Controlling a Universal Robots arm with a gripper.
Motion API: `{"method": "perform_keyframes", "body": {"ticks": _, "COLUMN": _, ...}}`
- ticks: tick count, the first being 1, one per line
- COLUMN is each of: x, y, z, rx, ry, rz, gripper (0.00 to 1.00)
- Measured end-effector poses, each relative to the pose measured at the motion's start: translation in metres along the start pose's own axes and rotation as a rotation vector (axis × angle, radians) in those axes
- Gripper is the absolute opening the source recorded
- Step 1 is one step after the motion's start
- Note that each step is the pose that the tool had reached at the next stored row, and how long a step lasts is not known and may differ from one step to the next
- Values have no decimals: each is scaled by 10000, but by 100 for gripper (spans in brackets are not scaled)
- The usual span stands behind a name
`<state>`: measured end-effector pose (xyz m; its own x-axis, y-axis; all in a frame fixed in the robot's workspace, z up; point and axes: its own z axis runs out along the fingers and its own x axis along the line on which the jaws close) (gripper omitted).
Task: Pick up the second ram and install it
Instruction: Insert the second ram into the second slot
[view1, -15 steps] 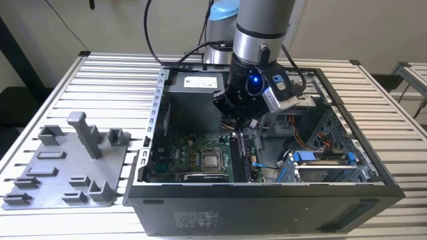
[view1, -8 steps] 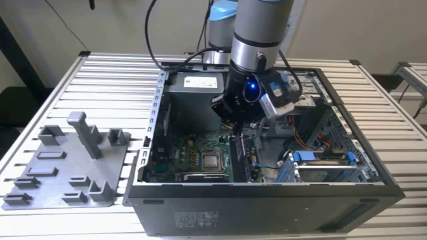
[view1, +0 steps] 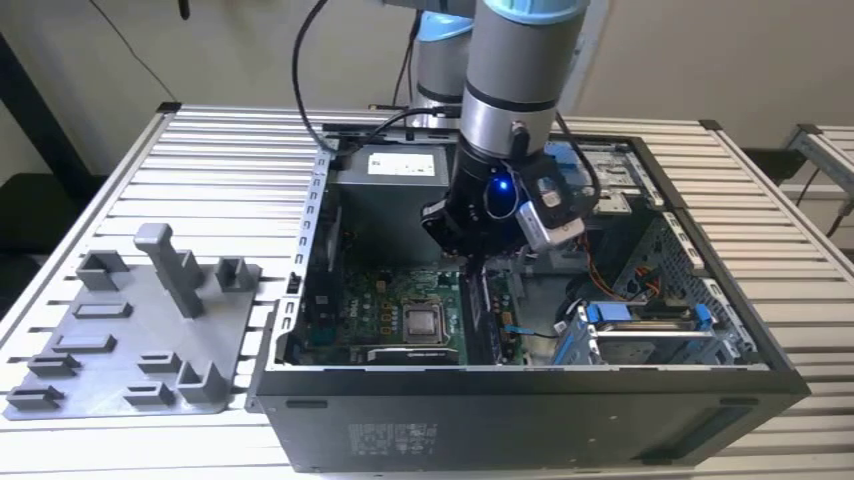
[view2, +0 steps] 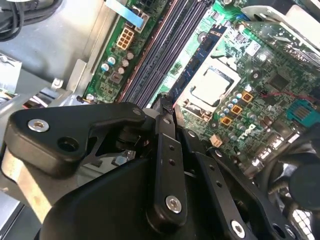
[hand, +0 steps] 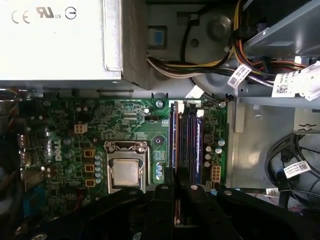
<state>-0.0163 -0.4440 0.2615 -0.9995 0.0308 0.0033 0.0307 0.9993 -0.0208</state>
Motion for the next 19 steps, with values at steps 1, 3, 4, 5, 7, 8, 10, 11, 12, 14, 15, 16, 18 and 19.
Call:
{"method": "perform_keyframes", "body": {"ticks": 1, "x": 2, "y": -5, "z": 11, "rx": -1, "ry": 0, "rz": 20, "gripper": 14}}
{"method": "perform_keyframes", "body": {"ticks": 3, "x": 4, "y": -27, "z": 30, "rx": -1, "ry": 1, "rz": 56, "gripper": 14}}
{"method": "perform_keyframes", "body": {"ticks": 4, "x": 4, "y": -40, "z": 37, "rx": -1, "ry": 1, "rz": 66, "gripper": 14}}
{"method": "perform_keyframes", "body": {"ticks": 5, "x": 4, "y": -53, "z": 42, "rx": 0, "ry": 1, "rz": 71, "gripper": 14}}
{"method": "perform_keyframes", "body": {"ticks": 7, "x": 4, "y": -70, "z": 61, "rx": -2, "ry": 1, "rz": 90, "gripper": 14}}
{"method": "perform_keyframes", "body": {"ticks": 8, "x": 4, "y": -74, "z": 71, "rx": -2, "ry": 1, "rz": 108, "gripper": 14}}
{"method": "perform_keyframes", "body": {"ticks": 10, "x": 3, "y": -84, "z": 91, "rx": -2, "ry": 2, "rz": 144, "gripper": 14}}
{"method": "perform_keyframes", "body": {"ticks": 11, "x": 3, "y": -90, "z": 101, "rx": -2, "ry": 3, "rz": 168, "gripper": 14}}
{"method": "perform_keyframes", "body": {"ticks": 12, "x": 2, "y": -97, "z": 108, "rx": -1, "ry": 4, "rz": 190, "gripper": 14}}
{"method": "perform_keyframes", "body": {"ticks": 14, "x": 2, "y": -115, "z": 124, "rx": -2, "ry": 4, "rz": 232, "gripper": 14}}
{"method": "perform_keyframes", "body": {"ticks": 15, "x": 2, "y": -120, "z": 133, "rx": -2, "ry": 5, "rz": 261, "gripper": 14}}
{"method": "perform_keyframes", "body": {"ticks": 16, "x": 2, "y": -123, "z": 142, "rx": -2, "ry": 6, "rz": 301, "gripper": 14}}
{"method": "perform_keyframes", "body": {"ticks": 18, "x": 1, "y": -126, "z": 154, "rx": -3, "ry": 7, "rz": 362, "gripper": 14}}
{"method": "perform_keyframes", "body": {"ticks": 19, "x": -3, "y": -127, "z": 156, "rx": -2, "ry": 7, "rz": 363, "gripper": 14}}
